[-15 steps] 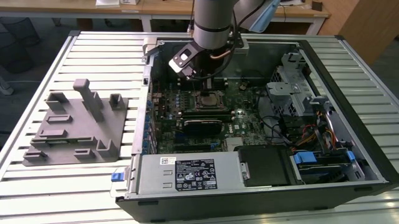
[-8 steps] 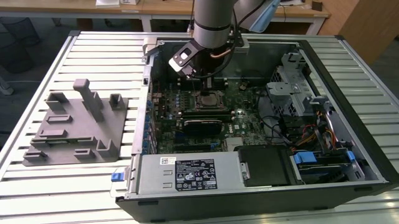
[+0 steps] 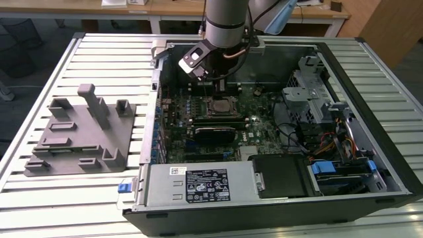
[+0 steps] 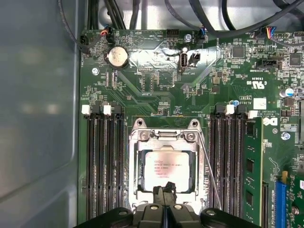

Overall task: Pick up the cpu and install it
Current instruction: 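Close the cpu cover, then install the first cpu locking lever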

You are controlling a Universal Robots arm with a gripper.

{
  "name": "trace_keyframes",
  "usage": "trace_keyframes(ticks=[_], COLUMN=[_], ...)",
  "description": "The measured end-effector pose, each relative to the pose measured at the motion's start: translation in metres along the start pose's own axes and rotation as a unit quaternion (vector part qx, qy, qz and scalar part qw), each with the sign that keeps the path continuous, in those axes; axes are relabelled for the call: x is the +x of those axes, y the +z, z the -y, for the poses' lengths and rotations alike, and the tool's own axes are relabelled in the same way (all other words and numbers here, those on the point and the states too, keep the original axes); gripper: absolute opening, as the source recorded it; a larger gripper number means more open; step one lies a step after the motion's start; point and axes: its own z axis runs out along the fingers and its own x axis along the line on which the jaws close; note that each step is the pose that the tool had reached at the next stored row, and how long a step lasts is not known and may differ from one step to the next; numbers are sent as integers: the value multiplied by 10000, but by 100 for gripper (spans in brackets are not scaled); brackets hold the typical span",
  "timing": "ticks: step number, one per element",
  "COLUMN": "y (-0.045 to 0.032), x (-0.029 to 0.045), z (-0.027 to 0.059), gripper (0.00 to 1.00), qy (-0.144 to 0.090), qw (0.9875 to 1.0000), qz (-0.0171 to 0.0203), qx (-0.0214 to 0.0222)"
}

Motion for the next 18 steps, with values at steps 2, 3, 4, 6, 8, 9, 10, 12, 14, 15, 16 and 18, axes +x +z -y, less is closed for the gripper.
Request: trace_keyframes(ticks=[2,3,4,6,8,9,10,12,14,15,16,18], y=[-15,-25,-31,-43,-59,-67,-76,-91,-107,-122,-139,-191], x=[0,0,1,1,1,1,2,2,2,2,3,4], z=[0,0,0,0,0,0,0,0,0,0,0,0], gripper=[11,11,11,11,11,11,11,11,11,11,11,11], qy=[0,0,0,0,0,0,0,0,0,0,0,0], qw=[10000,10000,10000,10000,10000,10000,10000,10000,10000,10000,10000,10000], qz=[0,1,1,0,1,0,0,0,0,0,0,0], qx=[0,0,0,0,0,0,0,0,0,0,0,0])
